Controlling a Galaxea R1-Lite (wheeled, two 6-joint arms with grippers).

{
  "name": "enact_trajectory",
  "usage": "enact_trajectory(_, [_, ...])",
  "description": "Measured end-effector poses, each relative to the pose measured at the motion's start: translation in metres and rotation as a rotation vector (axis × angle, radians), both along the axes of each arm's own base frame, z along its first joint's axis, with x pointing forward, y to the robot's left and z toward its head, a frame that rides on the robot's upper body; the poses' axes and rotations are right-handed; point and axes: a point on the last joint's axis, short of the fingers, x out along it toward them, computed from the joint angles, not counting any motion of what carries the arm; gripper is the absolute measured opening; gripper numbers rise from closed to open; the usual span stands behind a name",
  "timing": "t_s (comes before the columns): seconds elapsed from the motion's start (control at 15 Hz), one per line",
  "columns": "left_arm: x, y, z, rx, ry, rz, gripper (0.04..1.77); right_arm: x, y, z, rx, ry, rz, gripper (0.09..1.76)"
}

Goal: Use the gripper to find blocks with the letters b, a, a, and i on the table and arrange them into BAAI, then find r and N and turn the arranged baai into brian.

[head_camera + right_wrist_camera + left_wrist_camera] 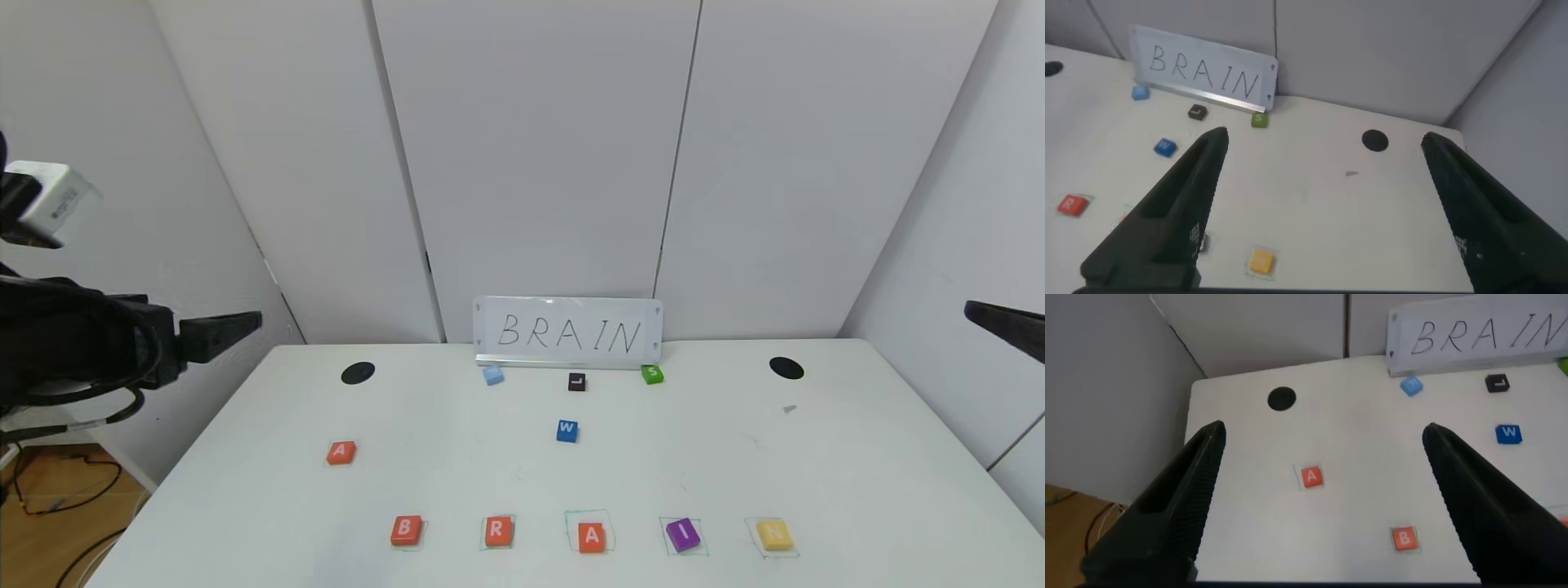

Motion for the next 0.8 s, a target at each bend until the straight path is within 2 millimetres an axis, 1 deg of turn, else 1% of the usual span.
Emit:
enact_trajectory(0.13, [-0.015, 0.008, -0.003, -0.017, -0.048, -0.001, 1.72, -0.021, 0.002, 0.008, 0.041, -0.059, 0.042, 1.7])
enact_trajectory(0.33, [-0.049, 0.01, -0.001, -0.031, -0.121, -0.036, 1.72, -0.053, 0.004, 0.019, 0.047, -0.159, 0.06, 1.7])
enact_trajectory(0.6, [-0.104, 0.007, 0.007, -0.027, -0.262, -0.055, 1.72, -0.1, 0.006, 0.02, 0.012, -0.26, 0.057, 1.71])
enact_trajectory(0.8, [-0.149, 0.005, 0.01, -0.013, -0.372, -0.062, 1.72, -0.135, 0.006, 0.019, -0.02, -0.346, 0.002, 1.71])
